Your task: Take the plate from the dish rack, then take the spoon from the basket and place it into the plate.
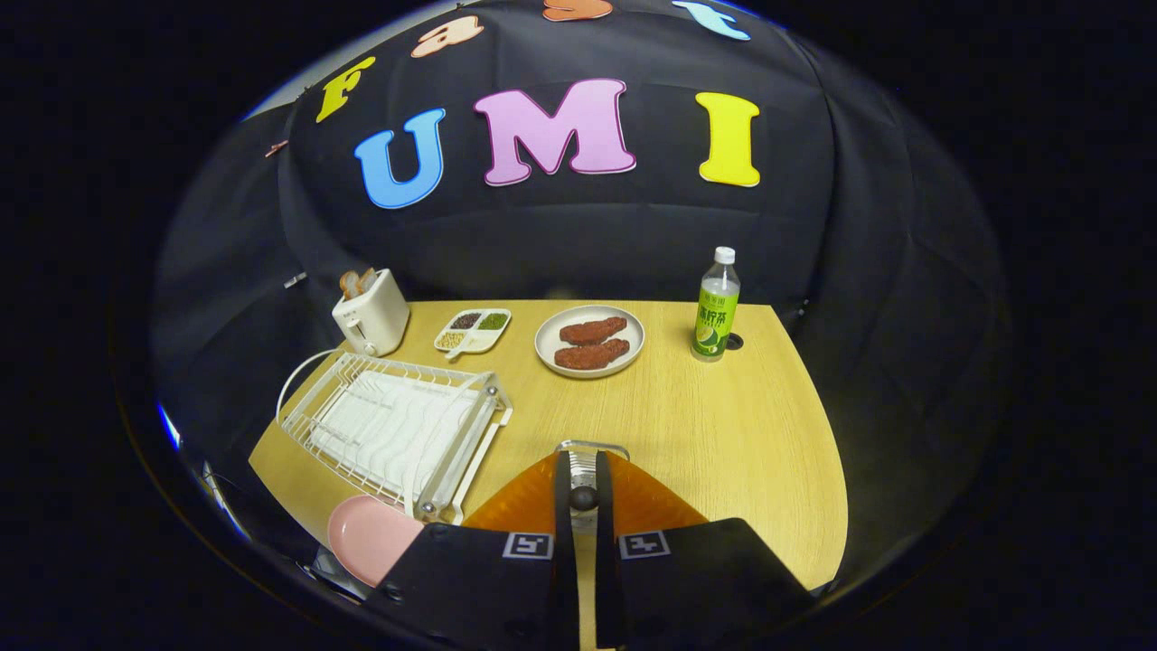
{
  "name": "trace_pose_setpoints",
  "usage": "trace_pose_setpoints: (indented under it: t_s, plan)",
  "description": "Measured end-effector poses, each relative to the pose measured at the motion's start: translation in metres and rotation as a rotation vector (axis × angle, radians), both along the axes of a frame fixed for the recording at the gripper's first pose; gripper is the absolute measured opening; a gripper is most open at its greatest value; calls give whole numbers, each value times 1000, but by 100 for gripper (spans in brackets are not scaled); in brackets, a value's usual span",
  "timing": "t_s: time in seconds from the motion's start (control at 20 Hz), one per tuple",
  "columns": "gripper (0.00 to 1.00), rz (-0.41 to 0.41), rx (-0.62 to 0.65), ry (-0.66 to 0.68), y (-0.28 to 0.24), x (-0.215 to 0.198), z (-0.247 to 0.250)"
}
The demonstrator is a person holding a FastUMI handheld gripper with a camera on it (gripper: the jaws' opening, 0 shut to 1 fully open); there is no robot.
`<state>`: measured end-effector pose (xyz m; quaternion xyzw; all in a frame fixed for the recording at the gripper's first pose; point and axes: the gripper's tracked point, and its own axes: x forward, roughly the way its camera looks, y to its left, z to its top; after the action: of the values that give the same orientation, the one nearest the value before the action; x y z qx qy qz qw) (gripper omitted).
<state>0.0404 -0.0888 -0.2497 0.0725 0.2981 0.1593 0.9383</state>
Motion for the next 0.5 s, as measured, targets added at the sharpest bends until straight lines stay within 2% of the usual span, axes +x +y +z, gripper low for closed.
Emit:
trace_pose_setpoints:
  t_s: [0.25,0.5]
  plan:
    - [11,17,50,-91,17,-4,67]
    - [11,131,102,-138,68,-36,109]
